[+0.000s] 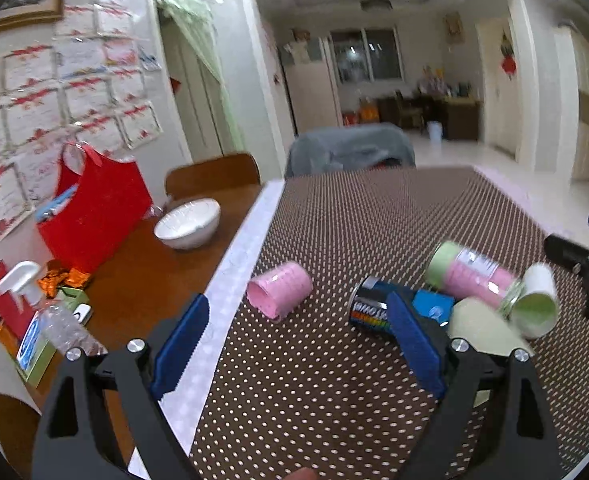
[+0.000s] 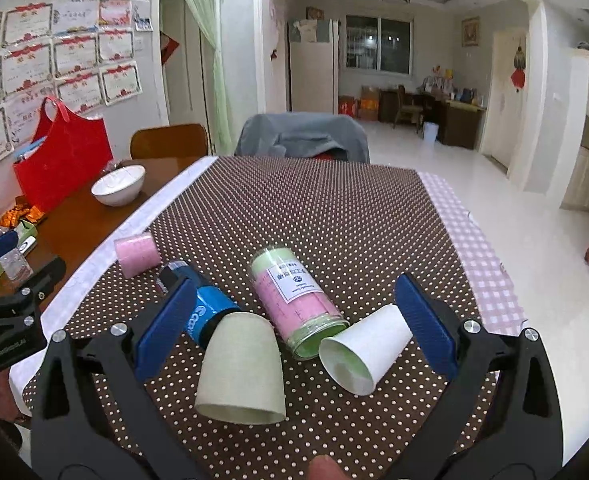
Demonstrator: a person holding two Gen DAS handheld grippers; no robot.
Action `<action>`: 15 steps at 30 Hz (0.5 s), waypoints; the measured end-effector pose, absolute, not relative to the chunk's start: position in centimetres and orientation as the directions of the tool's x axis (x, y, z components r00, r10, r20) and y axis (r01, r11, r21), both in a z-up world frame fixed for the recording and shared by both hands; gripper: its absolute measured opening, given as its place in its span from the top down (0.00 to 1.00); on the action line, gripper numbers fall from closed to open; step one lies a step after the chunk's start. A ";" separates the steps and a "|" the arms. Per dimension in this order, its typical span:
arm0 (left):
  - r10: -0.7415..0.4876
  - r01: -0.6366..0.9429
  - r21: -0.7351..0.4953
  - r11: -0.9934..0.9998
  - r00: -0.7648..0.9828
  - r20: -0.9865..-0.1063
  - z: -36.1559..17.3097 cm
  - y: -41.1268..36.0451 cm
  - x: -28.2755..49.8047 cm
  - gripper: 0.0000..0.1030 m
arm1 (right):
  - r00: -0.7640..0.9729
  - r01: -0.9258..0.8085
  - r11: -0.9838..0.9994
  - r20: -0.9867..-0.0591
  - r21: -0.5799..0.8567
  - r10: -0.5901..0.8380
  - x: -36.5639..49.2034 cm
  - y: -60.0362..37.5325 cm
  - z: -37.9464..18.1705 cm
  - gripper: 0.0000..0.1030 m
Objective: Flip cup upside down
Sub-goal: 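Move the right tool toward the pink cup lying on its side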
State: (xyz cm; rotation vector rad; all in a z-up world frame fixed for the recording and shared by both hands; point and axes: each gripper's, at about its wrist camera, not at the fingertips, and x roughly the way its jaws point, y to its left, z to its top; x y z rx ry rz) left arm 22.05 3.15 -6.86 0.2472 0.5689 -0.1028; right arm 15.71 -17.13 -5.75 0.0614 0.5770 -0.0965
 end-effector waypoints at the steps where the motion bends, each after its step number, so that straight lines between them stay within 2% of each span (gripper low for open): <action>1: -0.034 0.181 0.206 0.962 0.824 -0.565 -7.3 3.3 23.2 0.14 | 0.824 0.112 0.993 -0.561 0.030 -0.076 16.6 -17.1 -6.2 0.06; 9: -0.049 0.246 0.201 0.948 0.739 -0.672 -10.0 4.6 30.8 0.14 | 0.775 0.112 0.993 -0.628 0.033 -0.066 21.3 -17.5 -8.5 0.06; 15: -0.020 0.305 0.260 0.916 0.683 -0.730 -12.4 4.2 34.9 0.14 | 0.739 0.083 0.996 -0.673 0.042 -0.033 24.5 -17.1 -10.0 0.06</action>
